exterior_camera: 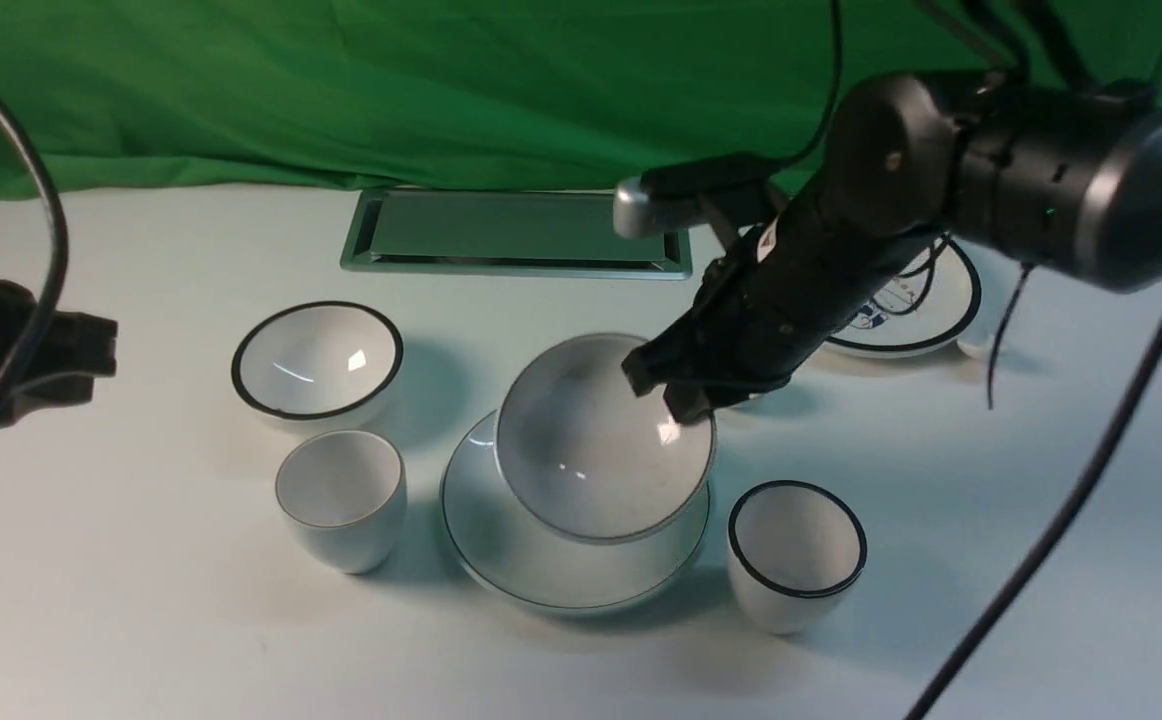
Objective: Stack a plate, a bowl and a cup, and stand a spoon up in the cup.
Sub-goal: Use the right arm to put the blue rice bowl into the blue large plate in the middle, then use the left arm to grab a blue teacup
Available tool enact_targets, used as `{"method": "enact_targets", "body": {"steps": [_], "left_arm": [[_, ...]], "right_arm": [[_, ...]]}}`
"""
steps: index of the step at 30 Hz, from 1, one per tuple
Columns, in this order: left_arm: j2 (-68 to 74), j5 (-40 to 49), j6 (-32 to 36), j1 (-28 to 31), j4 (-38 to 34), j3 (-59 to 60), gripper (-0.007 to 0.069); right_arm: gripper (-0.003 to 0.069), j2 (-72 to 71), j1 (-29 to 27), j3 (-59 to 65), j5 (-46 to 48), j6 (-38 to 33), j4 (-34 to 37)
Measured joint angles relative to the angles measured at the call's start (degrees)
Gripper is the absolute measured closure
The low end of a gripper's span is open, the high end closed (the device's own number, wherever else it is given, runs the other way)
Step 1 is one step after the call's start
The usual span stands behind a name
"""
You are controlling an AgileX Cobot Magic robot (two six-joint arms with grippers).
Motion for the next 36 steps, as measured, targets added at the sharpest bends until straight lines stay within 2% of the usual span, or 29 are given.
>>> {"method": "enact_targets", "body": {"steps": [7,11,14,15,16,19,22,25,28,33,36], "left_arm": [[0.00,0.40,0.00,0.00,-0.47,0.10,0.0603],[0.25,0.35,1.35,0.00,-2.78,0.10,0.0603],[1.70,0.41,2.79,0.00,-7.23,0.10,0.0603],[1.94,0.47,2.86,0.00,-7.48,0.10,0.0603],[3.34,0.70,2.94,-0.20,-9.19,0.10,0.0608],[6.66,0.82,2.49,-2.64,-8.28,0.10,0.0624],[10.51,0.82,-0.96,-5.97,-5.30,0.10,0.0626],[15.53,0.21,-3.94,-9.03,-2.27,0.10,0.0624],[18.72,-1.49,-4.94,-10.34,-0.52,0.10,0.0604],[22.94,-5.24,-7.71,-10.97,2.71,0.10,0.0498],[25.85,-9.82,-11.82,-10.97,5.83,0.10,0.0325]], "right_arm": [[0.0560,5.11,0.19,-0.82,-0.15,0.96,3.04],[0.0494,5.78,0.19,-0.98,-1.20,1.08,3.75],[0.0333,5.90,0.19,-1.30,-1.53,0.84,4.07],[0.0313,5.90,0.19,-1.30,-1.38,0.84,4.02],[0.0237,5.83,0.14,-2.56,-0.17,0.58,2.96],[0.0146,3.96,-0.33,-6.64,4.80,-0.61,-0.32],[0.0156,-0.36,-0.92,-12.41,12.59,-0.80,-4.51],[0.0243,-6.70,-1.72,-16.15,21.98,-0.67,-10.31],[0.0317,-11.50,-2.71,-16.35,24.12,-0.02,-13.54],[0.0364,-17.35,-4.61,-15.21,24.17,0.78,-15.07],[0.0373,-20.49,-5.63,-13.31,24.19,0.83,-15.29]]}}
